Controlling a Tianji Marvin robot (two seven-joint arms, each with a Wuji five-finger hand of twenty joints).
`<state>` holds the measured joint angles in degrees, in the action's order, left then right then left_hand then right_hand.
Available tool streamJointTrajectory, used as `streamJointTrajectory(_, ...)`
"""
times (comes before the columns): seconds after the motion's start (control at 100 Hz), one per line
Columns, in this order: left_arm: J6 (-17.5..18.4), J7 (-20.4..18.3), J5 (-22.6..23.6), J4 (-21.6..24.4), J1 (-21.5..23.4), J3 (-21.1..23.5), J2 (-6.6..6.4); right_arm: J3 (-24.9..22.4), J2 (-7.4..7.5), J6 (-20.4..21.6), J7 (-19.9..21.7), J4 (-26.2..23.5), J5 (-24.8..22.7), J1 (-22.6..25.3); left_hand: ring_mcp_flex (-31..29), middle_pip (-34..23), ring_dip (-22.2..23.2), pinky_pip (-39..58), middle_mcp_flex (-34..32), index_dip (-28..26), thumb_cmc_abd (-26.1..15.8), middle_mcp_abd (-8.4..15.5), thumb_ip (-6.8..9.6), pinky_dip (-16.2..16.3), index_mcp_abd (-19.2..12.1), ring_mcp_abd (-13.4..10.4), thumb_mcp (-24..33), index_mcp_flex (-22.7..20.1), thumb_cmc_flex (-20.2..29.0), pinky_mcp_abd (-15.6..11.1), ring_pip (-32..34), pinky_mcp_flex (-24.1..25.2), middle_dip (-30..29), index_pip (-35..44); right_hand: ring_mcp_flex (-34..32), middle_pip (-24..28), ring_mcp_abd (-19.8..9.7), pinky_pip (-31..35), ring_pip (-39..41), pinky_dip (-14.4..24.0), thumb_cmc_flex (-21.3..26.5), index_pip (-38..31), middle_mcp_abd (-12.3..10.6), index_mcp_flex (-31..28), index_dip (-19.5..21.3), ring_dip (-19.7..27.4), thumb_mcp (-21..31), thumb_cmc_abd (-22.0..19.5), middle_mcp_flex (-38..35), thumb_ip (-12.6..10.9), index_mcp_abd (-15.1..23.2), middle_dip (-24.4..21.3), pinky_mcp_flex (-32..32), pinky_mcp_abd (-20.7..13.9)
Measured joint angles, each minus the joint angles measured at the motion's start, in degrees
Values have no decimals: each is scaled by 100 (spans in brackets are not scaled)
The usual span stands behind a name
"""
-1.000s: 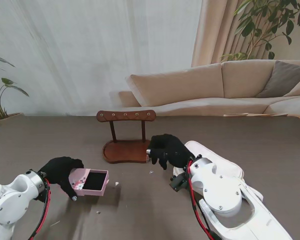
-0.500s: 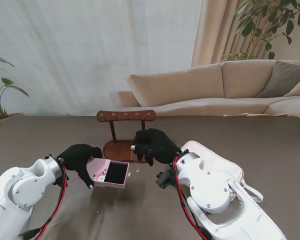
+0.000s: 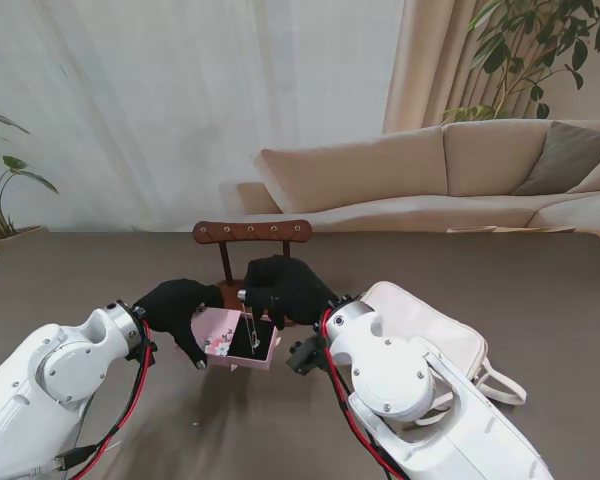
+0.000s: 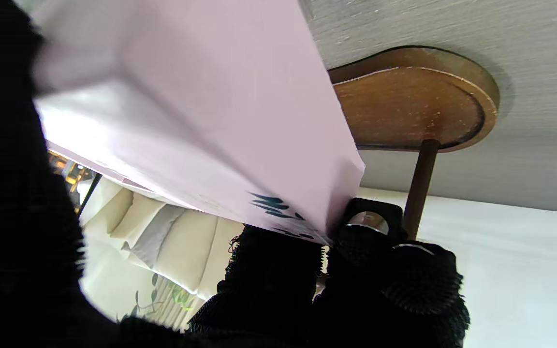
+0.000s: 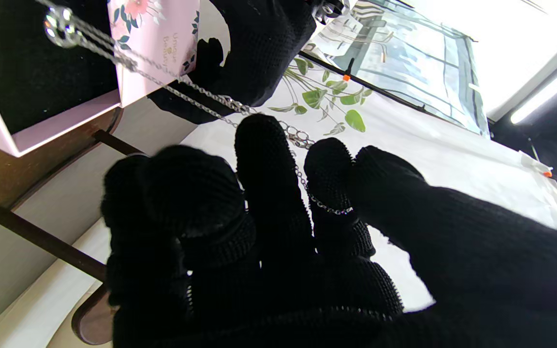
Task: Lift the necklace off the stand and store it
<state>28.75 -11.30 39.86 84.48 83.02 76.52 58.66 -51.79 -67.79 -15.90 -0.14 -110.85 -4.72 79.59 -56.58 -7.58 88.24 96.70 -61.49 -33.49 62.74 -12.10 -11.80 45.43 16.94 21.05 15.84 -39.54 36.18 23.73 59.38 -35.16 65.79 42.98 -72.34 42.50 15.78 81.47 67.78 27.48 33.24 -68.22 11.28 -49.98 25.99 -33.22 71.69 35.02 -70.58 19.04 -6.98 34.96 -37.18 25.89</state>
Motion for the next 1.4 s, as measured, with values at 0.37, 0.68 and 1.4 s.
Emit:
streamJointTrajectory(0.37, 0, -70, -230, 208, -25, -90, 20, 189, -11, 24, 38, 336, -231, -181, -98, 0, 0, 0, -27, -56, 2, -19, -2, 1, 23, -8, -7, 0, -1, -3, 10, -49, 3, 40, 0, 0, 0, 1, -60, 0, -16, 1, 0, 0, 0, 25, 0, 0, 0, 0, 53, 0, 0, 0)
streamJointTrajectory(0.68, 0, -57, -262, 346, 24, -40, 44, 268, 15, 272, 111, 704, -815, -313, -110, 0, 0, 0, -58, -108, 2, -28, -64, 1, 35, -24, -7, 0, -1, -13, 42, -66, 8, 63, 0, 0, 0, 0, -673, 0, -97, 68, -1, 1, -326, 281, 0, -5, 45, 0, 224, 0, 0, 0)
streamJointTrajectory(1.4, 22, 60, -256, 383, -56, -24, 63, 279, 259, 1184, 278, 1067, -2304, -529, -126, 0, 0, 0, -86, -152, 2, -63, -66, 2, 77, -44, -7, -1, -1, -24, 90, -87, 16, 95, 739, -58, -288, -709, -2237, 0, -1057, 904, -230, 692, -793, 486, 143, 353, 1640, -204, 943, -91, 0, -466)
